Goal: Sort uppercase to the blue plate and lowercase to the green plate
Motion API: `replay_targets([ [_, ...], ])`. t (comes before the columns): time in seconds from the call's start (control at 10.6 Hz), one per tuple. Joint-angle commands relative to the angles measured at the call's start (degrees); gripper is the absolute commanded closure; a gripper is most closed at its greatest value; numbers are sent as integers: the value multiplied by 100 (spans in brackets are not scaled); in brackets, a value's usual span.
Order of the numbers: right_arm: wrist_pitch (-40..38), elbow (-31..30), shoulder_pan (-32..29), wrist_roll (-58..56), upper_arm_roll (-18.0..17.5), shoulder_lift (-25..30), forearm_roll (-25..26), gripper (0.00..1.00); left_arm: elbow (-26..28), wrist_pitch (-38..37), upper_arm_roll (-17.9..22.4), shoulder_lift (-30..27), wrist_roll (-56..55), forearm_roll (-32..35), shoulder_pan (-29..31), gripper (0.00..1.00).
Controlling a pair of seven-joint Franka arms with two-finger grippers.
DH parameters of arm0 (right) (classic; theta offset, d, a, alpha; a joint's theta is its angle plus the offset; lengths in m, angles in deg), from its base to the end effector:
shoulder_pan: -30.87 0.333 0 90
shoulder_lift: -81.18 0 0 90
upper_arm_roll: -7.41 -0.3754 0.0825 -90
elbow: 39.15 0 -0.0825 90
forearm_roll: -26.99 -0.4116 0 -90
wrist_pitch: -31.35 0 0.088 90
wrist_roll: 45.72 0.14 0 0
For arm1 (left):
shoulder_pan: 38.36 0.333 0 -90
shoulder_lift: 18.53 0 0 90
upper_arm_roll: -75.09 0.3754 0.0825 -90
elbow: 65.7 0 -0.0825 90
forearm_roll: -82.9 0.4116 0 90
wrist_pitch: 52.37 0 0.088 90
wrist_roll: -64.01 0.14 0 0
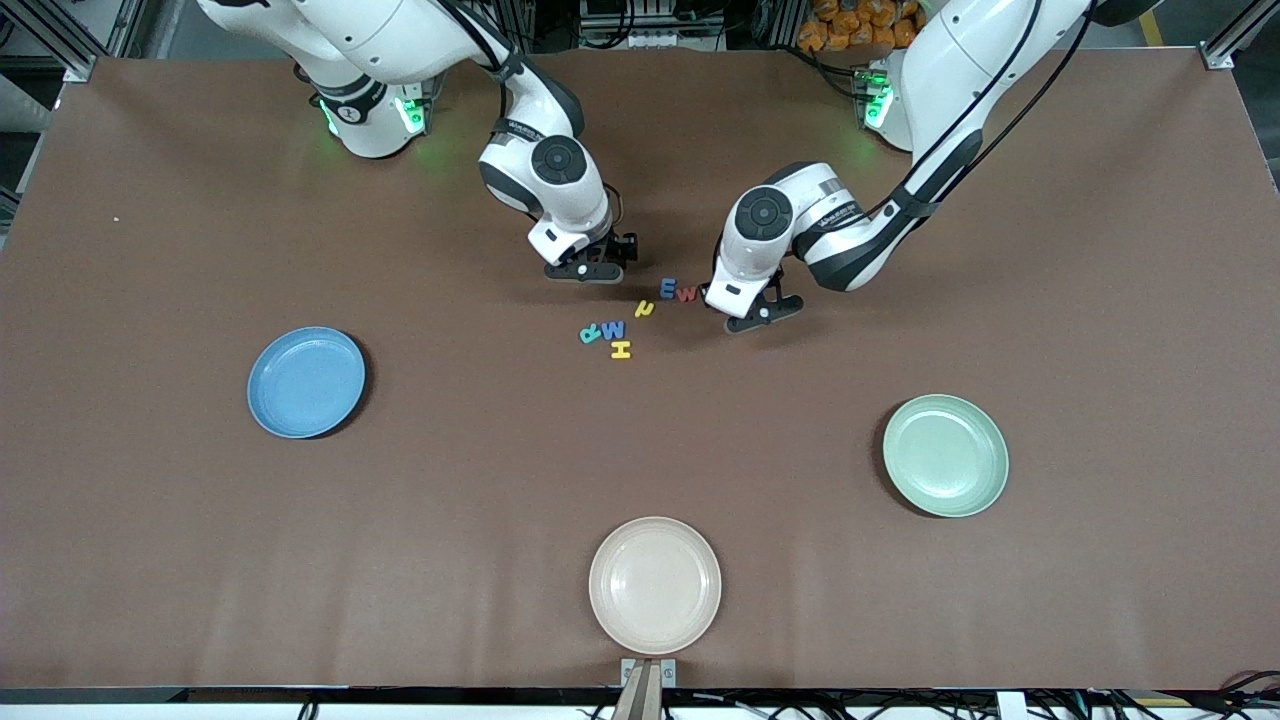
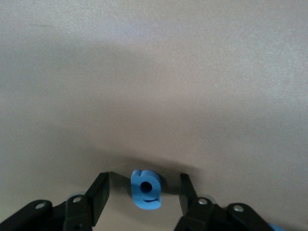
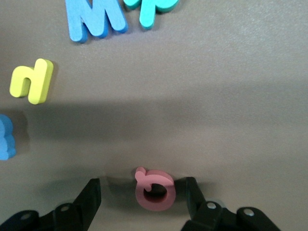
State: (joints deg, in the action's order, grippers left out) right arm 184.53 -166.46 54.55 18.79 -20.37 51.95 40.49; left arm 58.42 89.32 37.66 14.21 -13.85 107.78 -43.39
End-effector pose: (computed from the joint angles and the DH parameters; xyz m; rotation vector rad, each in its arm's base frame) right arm 0.3556 0.4647 0.1651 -3.0549 0.1087 0.1434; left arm 0.4273 -0.3957 0.1646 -3.0604 -0.4862 0.1998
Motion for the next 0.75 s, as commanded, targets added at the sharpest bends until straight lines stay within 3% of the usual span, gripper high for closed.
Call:
replay_targets([
  [0.0, 89, -31, 58, 176, 1, -66, 144, 42, -142, -1, 78, 118, -238, 183, -112, 52],
  [0.09, 89, -31, 67, 176, 1, -75, 171, 45, -212, -1, 78, 127, -325, 192, -121, 67],
  [0.19, 89, -31, 67, 176, 1, -110, 232, 46, -230, -1, 78, 161, -344, 192, -121, 91],
  [0.28, 97, -31, 67, 176, 1, -119, 267, 46, -265, -1, 78, 171, -353, 192, -121, 100],
  [0.47, 97, -31, 75, 176, 1, -127, 285, 50, -274, -9, 78, 118, -344, 201, -103, 100],
  [0.66, 89, -31, 76, 167, 1, -127, 347, 65, -283, -158, 78, -284, -326, 192, 80, 100],
])
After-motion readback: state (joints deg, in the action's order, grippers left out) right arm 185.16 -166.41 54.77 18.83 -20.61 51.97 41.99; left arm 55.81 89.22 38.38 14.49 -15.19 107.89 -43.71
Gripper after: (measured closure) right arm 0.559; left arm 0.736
